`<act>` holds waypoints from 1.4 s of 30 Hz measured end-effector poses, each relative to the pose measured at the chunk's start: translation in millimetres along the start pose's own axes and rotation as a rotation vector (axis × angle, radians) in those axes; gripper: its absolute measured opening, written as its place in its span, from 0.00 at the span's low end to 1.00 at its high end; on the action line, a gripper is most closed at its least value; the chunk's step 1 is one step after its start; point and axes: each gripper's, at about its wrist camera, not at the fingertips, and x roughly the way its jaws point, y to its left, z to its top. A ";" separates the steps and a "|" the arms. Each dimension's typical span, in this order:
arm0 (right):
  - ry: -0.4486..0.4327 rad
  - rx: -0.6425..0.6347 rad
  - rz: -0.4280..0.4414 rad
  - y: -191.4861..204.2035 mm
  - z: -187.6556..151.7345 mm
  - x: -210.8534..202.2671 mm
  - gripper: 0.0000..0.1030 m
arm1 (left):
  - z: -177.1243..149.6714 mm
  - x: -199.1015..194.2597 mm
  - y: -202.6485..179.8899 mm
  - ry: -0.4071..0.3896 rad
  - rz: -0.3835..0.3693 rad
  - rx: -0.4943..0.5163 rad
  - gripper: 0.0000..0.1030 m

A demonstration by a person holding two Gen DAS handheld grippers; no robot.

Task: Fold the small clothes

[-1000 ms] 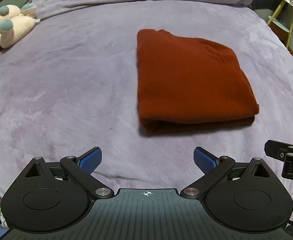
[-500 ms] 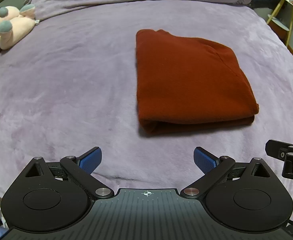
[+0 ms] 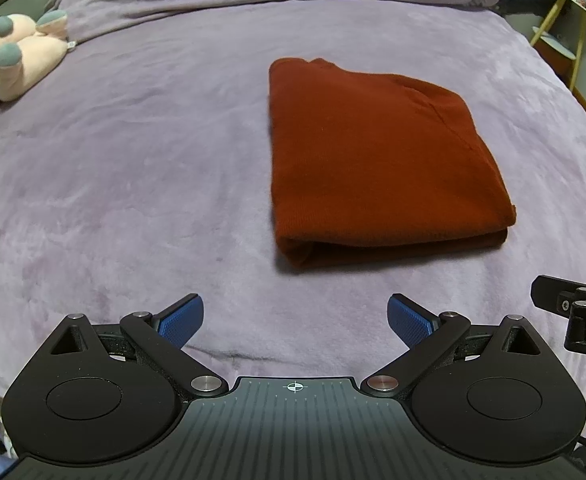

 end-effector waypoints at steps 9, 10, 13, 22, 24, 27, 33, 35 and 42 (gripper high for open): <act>0.001 -0.002 0.001 -1.4 -0.3 0.3 0.96 | 0.3 1.4 -0.3 0.009 -0.005 0.006 0.98; 0.001 -0.001 0.000 -1.5 -0.4 0.6 0.96 | 0.2 1.3 -0.6 0.008 -0.006 0.008 0.98; 0.002 0.003 -0.001 -1.7 -0.6 1.3 0.96 | -0.1 1.1 -0.9 0.007 -0.010 0.007 0.98; 0.005 0.006 -0.002 -1.7 -1.1 2.4 0.96 | -0.4 1.3 -2.8 0.007 -0.013 0.013 0.98; 0.005 0.006 -0.001 -1.9 -1.1 2.4 0.96 | -0.3 1.4 -2.7 0.005 -0.013 0.012 0.98; 0.005 0.009 -0.001 -2.3 -1.6 2.5 0.96 | 0.2 1.9 -2.2 0.008 -0.020 0.012 0.98; 0.001 0.013 -0.007 -3.4 -3.3 2.6 0.96 | 0.8 4.1 -2.6 0.021 -0.021 0.007 0.98; 0.002 0.017 -0.006 -3.3 -3.6 2.9 0.96 | 1.0 4.2 -3.9 0.020 -0.017 0.009 0.98; 0.005 0.024 -0.009 -3.6 -3.7 2.3 0.96 | -5.2 1.8 -8.9 0.008 -0.035 0.041 0.98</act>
